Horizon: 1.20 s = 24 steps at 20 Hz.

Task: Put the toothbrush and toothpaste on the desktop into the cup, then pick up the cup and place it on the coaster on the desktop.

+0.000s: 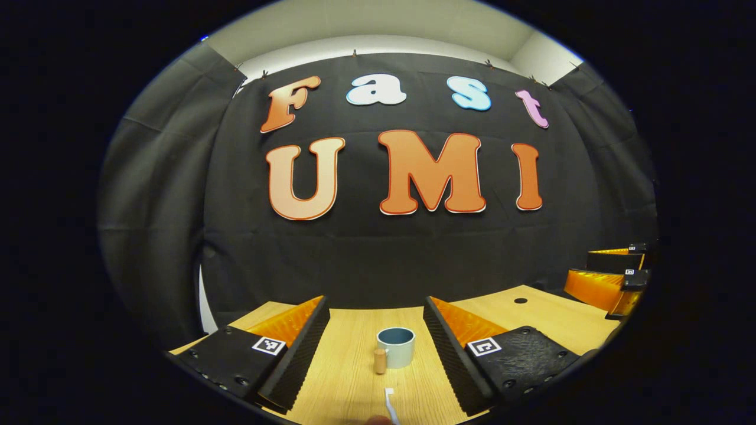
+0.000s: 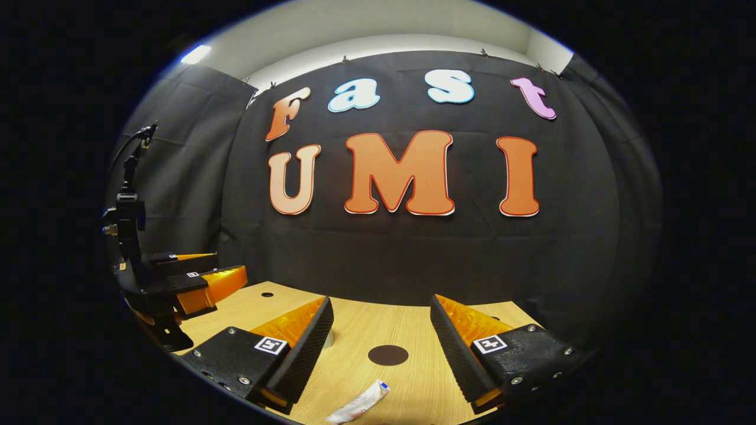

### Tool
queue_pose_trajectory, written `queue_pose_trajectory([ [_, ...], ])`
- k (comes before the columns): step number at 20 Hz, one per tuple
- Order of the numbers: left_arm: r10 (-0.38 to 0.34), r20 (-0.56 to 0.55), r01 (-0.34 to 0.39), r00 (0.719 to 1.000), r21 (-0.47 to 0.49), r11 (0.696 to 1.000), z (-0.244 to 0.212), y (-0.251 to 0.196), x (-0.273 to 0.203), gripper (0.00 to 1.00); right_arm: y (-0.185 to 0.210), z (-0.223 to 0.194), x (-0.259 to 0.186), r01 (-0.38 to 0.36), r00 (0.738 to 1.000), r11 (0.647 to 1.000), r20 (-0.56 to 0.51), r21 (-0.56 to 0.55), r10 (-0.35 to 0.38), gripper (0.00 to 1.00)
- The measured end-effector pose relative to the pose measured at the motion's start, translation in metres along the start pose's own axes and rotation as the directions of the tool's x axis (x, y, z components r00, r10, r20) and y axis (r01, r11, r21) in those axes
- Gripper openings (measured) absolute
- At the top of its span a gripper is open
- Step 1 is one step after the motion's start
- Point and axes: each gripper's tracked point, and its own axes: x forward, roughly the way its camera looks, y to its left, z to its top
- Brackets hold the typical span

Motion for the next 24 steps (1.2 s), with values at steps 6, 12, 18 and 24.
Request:
queue_pose_trajectory([
  [6, -0.096, -0.099, 0.090, 0.990, -0.066, 0.994, -0.038, -0.020, 0.003, 0.95, 0.024, -0.032, 0.004, -0.094, 0.991, 0.995, -0.093, 0.041, 0.098, 0.98],
  [12, -0.092, -0.333, 0.078, 0.938, -0.054, 0.995, -0.104, -0.013, 0.010, 0.95, 0.023, -0.075, 0.008, -0.071, 0.969, 0.997, -0.235, 0.041, 0.079, 0.90],
  [18, -0.113, -0.566, 0.067, 0.816, -0.102, 0.993, -0.160, -0.010, 0.021, 0.96, 0.027, -0.109, 0.014, -0.074, 0.931, 0.996, -0.354, 0.044, 0.085, 0.86],
  [24, -0.138, -0.737, 0.082, 0.662, -0.113, 0.990, -0.181, -0.012, 0.016, 0.95, 0.025, -0.146, 0.018, -0.070, 0.848, 0.996, -0.522, 0.057, 0.089, 0.79],
])
